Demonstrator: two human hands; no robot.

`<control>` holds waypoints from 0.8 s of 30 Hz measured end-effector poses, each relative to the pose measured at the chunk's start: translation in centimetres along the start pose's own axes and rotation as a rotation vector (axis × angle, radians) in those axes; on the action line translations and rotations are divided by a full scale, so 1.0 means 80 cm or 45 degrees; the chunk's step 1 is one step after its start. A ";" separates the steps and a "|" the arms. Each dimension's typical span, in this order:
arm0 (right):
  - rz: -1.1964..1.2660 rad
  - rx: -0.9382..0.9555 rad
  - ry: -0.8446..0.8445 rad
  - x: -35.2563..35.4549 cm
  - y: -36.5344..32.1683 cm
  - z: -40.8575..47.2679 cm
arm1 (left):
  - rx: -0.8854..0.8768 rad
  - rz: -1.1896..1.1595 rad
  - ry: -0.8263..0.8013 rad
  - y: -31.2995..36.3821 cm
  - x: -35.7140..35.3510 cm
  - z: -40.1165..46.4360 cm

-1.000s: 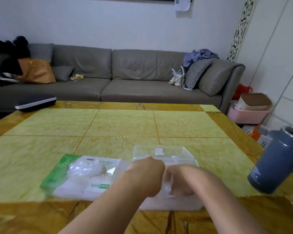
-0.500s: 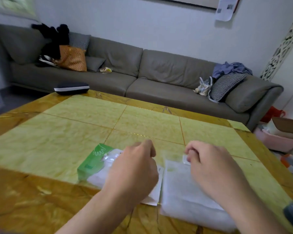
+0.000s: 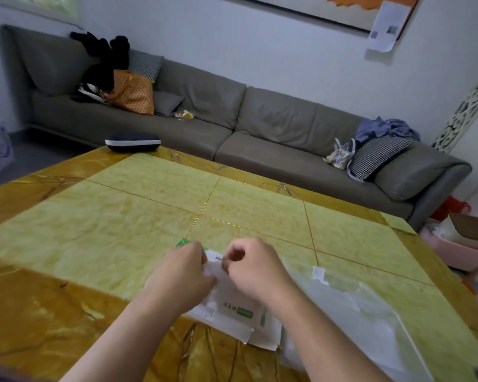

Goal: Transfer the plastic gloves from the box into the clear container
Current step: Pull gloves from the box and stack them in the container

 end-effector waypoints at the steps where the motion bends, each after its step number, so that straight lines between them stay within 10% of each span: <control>1: 0.090 -0.006 0.009 0.003 0.000 -0.001 | -0.001 0.012 -0.004 0.000 -0.001 0.001; 18: 1.537 0.265 0.340 0.149 -0.006 -0.054 | 0.012 0.090 -0.087 0.003 -0.006 -0.005; 21: 1.655 0.227 0.310 0.157 0.001 -0.065 | 0.022 -0.325 0.154 0.020 0.028 -0.008; 24: 1.767 0.150 0.266 0.151 0.014 -0.076 | -0.078 -1.480 0.019 0.060 0.062 -0.025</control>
Point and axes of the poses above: each hand's wrist, its own z-axis towards the middle knuckle, its own x-axis out of the back of the hand, y = z × x, the point moved 8 cm from there along z, towards the middle knuckle, and after that the axes turned 1 degree about -y, right-handed, at the moved point
